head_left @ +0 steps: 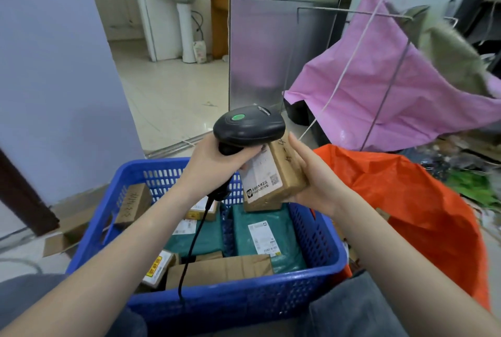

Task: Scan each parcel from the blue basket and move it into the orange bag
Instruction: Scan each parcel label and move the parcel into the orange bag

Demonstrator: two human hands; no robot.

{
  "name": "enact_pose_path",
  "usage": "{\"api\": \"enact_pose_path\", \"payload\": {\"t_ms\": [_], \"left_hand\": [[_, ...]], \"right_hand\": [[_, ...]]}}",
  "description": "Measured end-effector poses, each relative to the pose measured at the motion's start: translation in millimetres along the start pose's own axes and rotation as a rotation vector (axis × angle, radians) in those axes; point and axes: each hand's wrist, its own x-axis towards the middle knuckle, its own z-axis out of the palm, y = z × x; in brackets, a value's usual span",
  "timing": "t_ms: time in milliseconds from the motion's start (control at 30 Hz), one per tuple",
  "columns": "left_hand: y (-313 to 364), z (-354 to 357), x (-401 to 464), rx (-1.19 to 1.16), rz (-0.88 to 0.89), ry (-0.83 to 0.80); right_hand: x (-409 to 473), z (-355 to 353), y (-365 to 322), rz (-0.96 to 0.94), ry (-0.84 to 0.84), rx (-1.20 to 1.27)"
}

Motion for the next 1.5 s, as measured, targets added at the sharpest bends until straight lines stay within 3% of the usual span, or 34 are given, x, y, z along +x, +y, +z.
{"api": "enact_pose_path", "payload": {"t_ms": [267,433,700,1167,1500], "left_hand": [[11.9,-7.9,-5.9,0.073,0.015,-0.018],[9.2,-14.2,-5.9,0.157,0.061,0.006],[-6.3,-27.5,-6.6,0.272,0.088,-0.045],[-12.2,-34.9,-7.0,0.4,0.024,-0.094],[-15.7,-33.4,-7.3,0.3,-0.005,-0.023]], "right_hand": [[-7.6,1.5,3.2,-0.046,-0.071,-0.215],[-1.4,0.3,-0.7,-0.025,0.045,-0.197],[-2.8,-2.4,-8.0,0.0,0.188,-0.427],[4.0,0.2,-4.1,0.015,0.209,-0.489],[14.7,-6.1,2.4,0.016,0.201,-0.503]]}}
